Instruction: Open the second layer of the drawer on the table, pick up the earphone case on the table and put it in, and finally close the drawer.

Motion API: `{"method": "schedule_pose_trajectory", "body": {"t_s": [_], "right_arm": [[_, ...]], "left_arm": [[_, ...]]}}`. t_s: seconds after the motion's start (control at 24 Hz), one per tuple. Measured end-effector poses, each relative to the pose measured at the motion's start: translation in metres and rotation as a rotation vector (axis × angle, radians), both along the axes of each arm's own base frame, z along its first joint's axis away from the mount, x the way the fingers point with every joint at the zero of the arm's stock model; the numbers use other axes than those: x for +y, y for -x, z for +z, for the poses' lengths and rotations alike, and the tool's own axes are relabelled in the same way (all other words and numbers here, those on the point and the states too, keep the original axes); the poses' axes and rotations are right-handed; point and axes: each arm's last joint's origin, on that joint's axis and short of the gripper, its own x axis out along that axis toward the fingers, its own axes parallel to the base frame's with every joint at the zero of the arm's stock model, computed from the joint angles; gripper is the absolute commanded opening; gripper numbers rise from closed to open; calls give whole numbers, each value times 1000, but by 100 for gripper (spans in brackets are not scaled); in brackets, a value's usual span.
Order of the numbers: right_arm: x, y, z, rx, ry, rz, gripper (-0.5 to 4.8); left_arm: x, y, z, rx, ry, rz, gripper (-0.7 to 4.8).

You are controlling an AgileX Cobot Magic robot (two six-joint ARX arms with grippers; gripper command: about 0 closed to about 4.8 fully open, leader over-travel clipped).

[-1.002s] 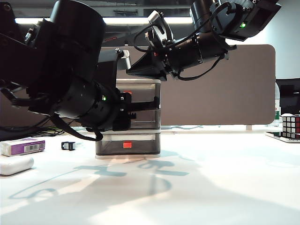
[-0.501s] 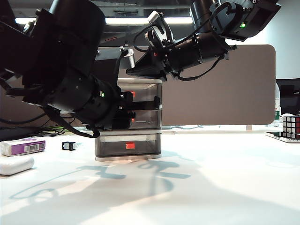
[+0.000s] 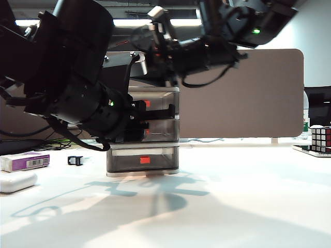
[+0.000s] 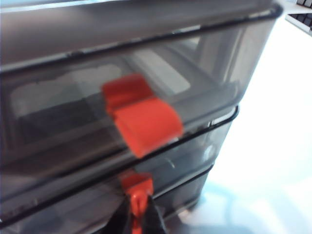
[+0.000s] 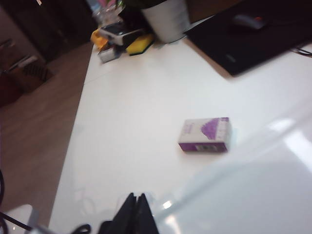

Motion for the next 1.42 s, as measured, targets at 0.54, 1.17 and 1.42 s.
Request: {"method": "schedule_pose_trajectory", "body": {"t_s": [0.54,1.17,1.42], "right_arm": [[9,-7,-5,-13,25,-45,-5],[10,-9,-8,-18,23,-35,-5],[10,-9,-8,-19,22,-30,-5]], "left_arm": [[1,-2,1,2,12,-22,-6],[-6,6,0,4,-14,-66,-6],[-14,17,-1,2,-25,-74,-6]]}}
